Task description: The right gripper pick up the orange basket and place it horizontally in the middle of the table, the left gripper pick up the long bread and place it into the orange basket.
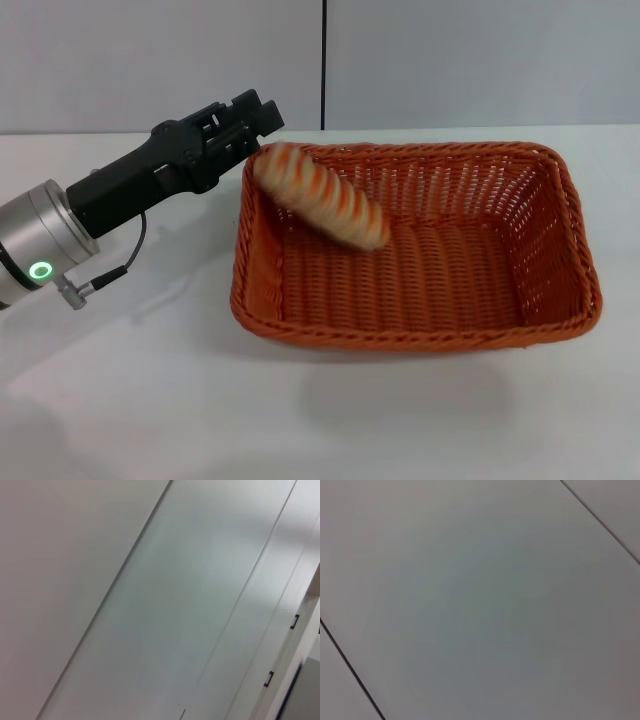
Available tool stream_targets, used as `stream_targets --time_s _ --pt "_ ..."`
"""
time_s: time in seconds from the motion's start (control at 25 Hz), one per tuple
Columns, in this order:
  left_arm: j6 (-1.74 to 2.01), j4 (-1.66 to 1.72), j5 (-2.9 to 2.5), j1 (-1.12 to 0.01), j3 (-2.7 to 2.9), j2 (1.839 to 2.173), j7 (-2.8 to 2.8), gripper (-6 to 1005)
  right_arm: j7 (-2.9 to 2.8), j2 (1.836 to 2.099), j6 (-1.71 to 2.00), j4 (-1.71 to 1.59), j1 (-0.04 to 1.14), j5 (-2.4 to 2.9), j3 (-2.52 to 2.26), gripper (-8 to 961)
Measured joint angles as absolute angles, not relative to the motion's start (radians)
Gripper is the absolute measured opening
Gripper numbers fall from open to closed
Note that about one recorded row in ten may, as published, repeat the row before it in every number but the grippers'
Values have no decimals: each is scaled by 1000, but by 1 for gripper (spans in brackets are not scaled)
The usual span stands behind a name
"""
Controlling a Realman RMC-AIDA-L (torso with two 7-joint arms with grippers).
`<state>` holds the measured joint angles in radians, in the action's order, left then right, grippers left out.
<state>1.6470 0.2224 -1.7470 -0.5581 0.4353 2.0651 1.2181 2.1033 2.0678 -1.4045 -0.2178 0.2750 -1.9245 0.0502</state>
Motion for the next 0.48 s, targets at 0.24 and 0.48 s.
stream_targets --time_s 0.24,0.48 --pt "1674 223 -1743 -558 437 2064 1217 544 2104 2067 -1400 -219 279 -1926 48 652" --pt "1690 241 -1666 -508 420 2060 1192 703 2103 2066 -1400 -224 278 -1929 51 653"
